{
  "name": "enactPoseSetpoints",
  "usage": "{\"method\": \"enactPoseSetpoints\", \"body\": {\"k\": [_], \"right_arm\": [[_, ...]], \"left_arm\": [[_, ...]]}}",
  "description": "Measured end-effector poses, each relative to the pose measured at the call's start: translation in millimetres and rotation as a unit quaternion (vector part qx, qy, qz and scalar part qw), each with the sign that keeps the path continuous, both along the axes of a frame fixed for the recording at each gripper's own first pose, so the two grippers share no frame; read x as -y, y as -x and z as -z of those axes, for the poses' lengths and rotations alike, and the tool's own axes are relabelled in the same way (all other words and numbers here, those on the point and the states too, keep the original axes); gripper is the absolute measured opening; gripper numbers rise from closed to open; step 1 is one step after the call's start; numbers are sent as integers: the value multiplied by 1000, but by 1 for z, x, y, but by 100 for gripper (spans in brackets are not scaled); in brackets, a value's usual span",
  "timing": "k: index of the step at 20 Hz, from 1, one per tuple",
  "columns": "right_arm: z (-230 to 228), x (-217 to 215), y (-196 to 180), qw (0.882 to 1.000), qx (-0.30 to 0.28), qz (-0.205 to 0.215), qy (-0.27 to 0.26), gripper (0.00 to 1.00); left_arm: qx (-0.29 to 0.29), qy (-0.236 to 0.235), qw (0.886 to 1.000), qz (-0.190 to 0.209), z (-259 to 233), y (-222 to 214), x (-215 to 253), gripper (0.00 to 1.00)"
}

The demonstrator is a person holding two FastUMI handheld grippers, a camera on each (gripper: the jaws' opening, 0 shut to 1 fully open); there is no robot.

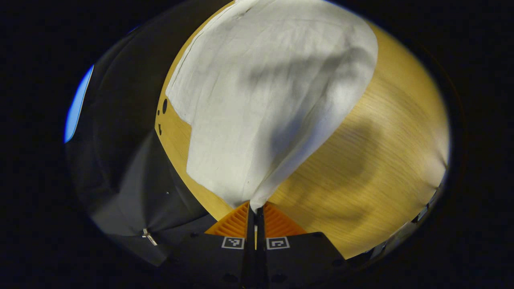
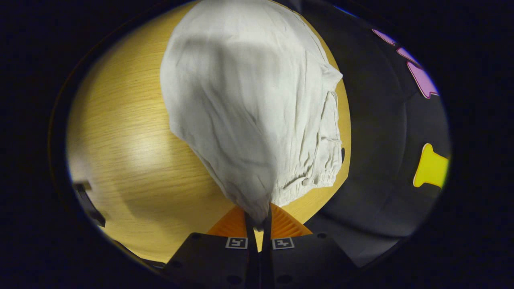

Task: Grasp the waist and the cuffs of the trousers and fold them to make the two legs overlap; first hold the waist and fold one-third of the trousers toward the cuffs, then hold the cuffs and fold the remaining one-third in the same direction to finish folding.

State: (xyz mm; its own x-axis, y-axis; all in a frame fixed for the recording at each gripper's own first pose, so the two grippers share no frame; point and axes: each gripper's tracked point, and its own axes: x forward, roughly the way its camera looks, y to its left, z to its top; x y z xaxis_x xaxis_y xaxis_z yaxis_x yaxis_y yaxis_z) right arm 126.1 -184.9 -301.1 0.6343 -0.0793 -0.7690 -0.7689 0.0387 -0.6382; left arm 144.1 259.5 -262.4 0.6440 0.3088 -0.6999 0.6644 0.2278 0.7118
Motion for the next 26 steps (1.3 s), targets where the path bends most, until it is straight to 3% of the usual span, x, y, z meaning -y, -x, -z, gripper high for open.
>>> {"method": "enactPoseSetpoints", "body": {"k": [5, 8, 13, 16, 20, 26], "right_arm": [[-24, 2, -8, 998, 42, 32, -40, 7], [-36, 1, -14, 995, 55, 57, -62, 7], [-71, -1, -39, 981, 94, 114, -124, 7], [-95, -4, -58, 971, 129, 136, -148, 7], [-119, -9, -85, 950, 171, 184, -184, 7], [-160, -33, -124, 899, 215, 256, -281, 7]], "left_arm": [[48, 40, 998, -27, 0, -5, 4, 6], [89, 47, 995, -20, -8, -7, 10, 6], [152, 30, 988, 4, -17, -17, 20, 6], [171, 52, 984, -5, -25, -16, 31, 5], [195, 80, 977, -11, -37, -46, 42, 5], [250, 162, 953, -56, -52, -87, 61, 5]]}}
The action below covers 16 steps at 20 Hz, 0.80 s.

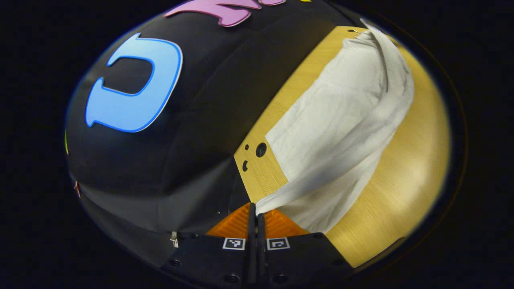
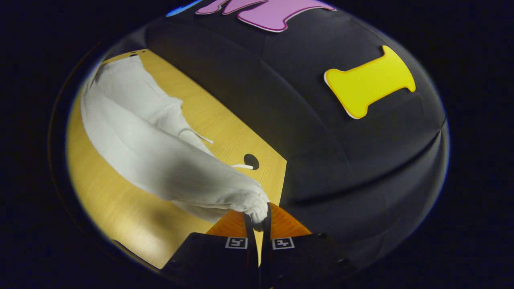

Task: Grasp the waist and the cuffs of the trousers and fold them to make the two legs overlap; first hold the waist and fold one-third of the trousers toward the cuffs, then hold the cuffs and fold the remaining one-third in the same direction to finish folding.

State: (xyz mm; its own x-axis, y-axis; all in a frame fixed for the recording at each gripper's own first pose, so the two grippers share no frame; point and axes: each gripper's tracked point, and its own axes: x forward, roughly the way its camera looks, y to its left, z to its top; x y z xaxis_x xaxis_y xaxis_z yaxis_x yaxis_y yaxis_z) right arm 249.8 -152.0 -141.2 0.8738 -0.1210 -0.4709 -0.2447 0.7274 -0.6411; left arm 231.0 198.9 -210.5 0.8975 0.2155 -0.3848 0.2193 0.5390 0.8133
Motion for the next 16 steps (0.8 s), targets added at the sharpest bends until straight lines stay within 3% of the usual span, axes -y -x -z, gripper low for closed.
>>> {"method": "enactPoseSetpoints", "body": {"k": [5, 7, 11, 14, 16], "right_arm": [[-16, -13, 6, 991, 3, 61, -115, 7], [-23, -18, 8, 982, -3, 93, -166, 7], [-26, -29, 8, 971, -40, 114, -204, 9], [-25, -21, 10, 961, -67, 138, -231, 16], [-19, -22, 6, 945, -73, 164, -272, 31]], "left_arm": [[30, 98, 993, -65, 6, -34, 7, 5], [35, 137, 985, -99, 13, -41, 9, 5], [28, 210, 966, -150, 41, -67, 22, 5], [40, 248, 952, -175, 51, -84, 26, 5], [47, 286, 940, -182, 61, -94, 34, 6]]}}
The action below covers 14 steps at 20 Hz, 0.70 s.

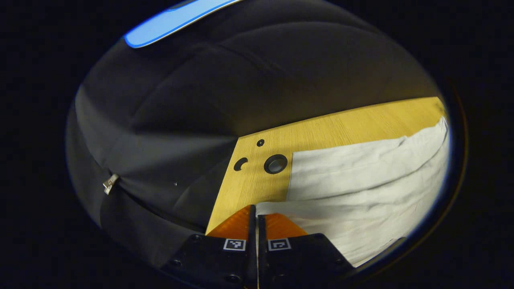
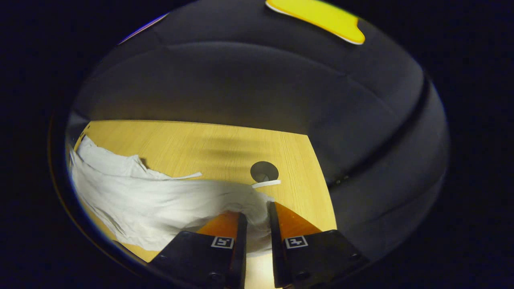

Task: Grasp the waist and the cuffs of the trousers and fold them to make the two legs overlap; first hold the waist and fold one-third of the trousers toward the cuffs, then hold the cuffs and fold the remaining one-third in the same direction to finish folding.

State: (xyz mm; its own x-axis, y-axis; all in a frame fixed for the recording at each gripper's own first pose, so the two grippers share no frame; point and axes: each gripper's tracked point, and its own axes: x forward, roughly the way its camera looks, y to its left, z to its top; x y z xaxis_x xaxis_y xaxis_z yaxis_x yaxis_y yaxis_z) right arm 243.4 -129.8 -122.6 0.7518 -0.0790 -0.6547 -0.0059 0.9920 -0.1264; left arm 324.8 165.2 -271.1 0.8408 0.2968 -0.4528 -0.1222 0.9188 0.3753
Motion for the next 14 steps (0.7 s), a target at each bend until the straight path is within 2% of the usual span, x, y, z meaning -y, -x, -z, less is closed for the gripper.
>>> {"method": "enactPoseSetpoints", "body": {"k": [1, 2, 3, 4, 6, 7, 8, 11, 14], "right_arm": [[1, -1, -1, 1000, -2, 14, -27, 29], [-1, -3, -1, 998, -2, 28, -53, 43], [-5, -3, -2, 996, 1, 40, -75, 51], [-4, -3, -2, 993, 3, 51, -105, 67], [-5, -11, 5, 984, 5, 64, -165, 72], [-7, -10, 8, 981, 16, 73, -177, 78], [-11, -5, 12, 980, 29, 84, -180, 99], [-18, 14, 29, 974, 65, 124, -180, 98], [-5, 22, 41, 971, 68, 143, -179, 98]], "left_arm": [[10, 26, 1000, 6, 3, -4, 9, 10], [29, 54, 998, 10, 2, -9, 17, 18], [55, 82, 995, 10, -7, -10, 24, 22], [84, 107, 991, 10, -17, -11, 32, 39], [135, 139, 981, 15, -46, -8, 44, 74], [152, 148, 977, 23, -61, -1, 50, 91], [168, 153, 973, 33, -79, 12, 54, 94], [200, 166, 964, 52, -112, 38, 59, 95], [213, 192, 956, 55, -129, 79, 67, 96]]}}
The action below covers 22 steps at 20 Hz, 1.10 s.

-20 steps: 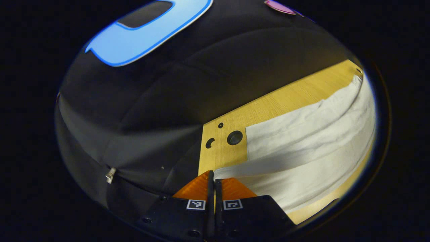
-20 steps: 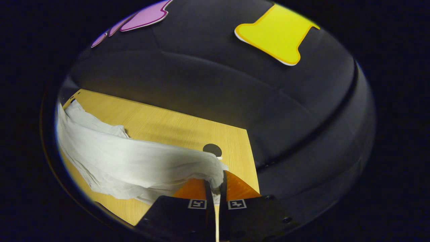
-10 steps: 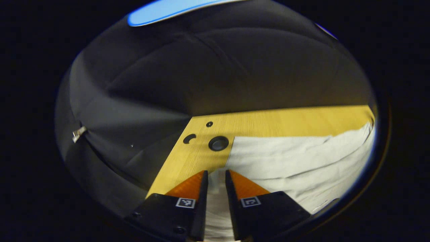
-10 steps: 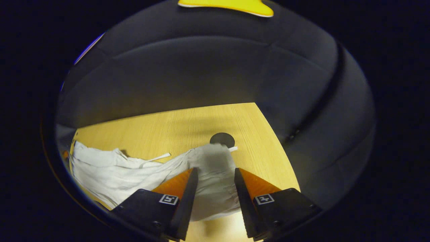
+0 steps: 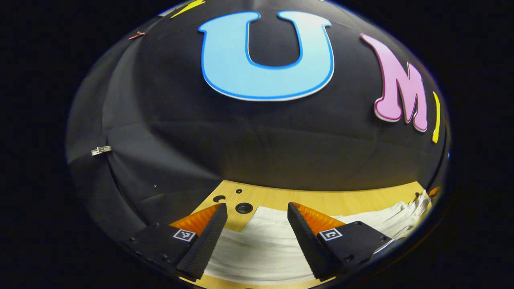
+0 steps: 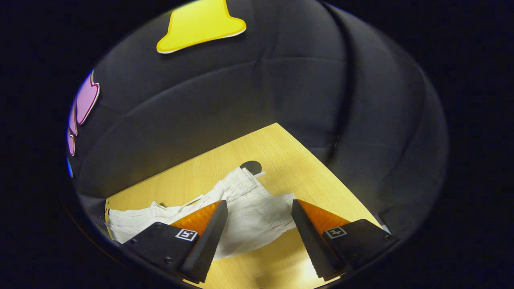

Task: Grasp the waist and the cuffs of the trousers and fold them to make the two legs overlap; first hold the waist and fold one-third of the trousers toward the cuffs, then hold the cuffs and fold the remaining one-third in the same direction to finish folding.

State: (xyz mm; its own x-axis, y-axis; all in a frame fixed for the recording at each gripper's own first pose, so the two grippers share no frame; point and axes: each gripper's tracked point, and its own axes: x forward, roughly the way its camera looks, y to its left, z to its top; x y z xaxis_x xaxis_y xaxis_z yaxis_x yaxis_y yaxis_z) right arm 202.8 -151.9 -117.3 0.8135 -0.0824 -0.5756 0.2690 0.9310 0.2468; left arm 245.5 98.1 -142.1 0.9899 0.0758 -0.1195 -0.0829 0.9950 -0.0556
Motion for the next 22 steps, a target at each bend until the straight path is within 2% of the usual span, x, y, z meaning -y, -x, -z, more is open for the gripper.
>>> {"method": "enactPoseSetpoints", "body": {"k": [3, 6, 9, 12, 15, 19, 20, 22], "right_arm": [[9, 2, -2, 1000, 0, 15, 7, 98], [5, 15, 0, 998, 19, 57, 19, 98], [12, 20, 4, 997, 23, 80, 7, 98], [30, 19, 3, 997, 5, 83, -2, 98], [48, 14, 4, 997, -6, 83, 6, 98], [44, 16, 0, 996, 9, 71, 43, 99], [43, 13, 0, 996, 11, 70, 57, 95], [52, 2, -4, 996, 6, 70, 60, 74]], "left_arm": [[16, 2, 1000, 0, -11, 39, -1, 96], [17, -9, 1000, -9, -9, 75, 0, 96], [7, 28, 1000, -1, 3, 100, 12, 96], [-1, 43, 999, -6, 10, 112, 12, 96], [-8, 37, 999, -12, 14, 119, 15, 96], [-22, 23, 999, -7, 15, 127, 29, 96], [-26, 19, 999, -10, 14, 129, 31, 96], [-35, 11, 999, -12, 8, 138, 39, 96]]}}
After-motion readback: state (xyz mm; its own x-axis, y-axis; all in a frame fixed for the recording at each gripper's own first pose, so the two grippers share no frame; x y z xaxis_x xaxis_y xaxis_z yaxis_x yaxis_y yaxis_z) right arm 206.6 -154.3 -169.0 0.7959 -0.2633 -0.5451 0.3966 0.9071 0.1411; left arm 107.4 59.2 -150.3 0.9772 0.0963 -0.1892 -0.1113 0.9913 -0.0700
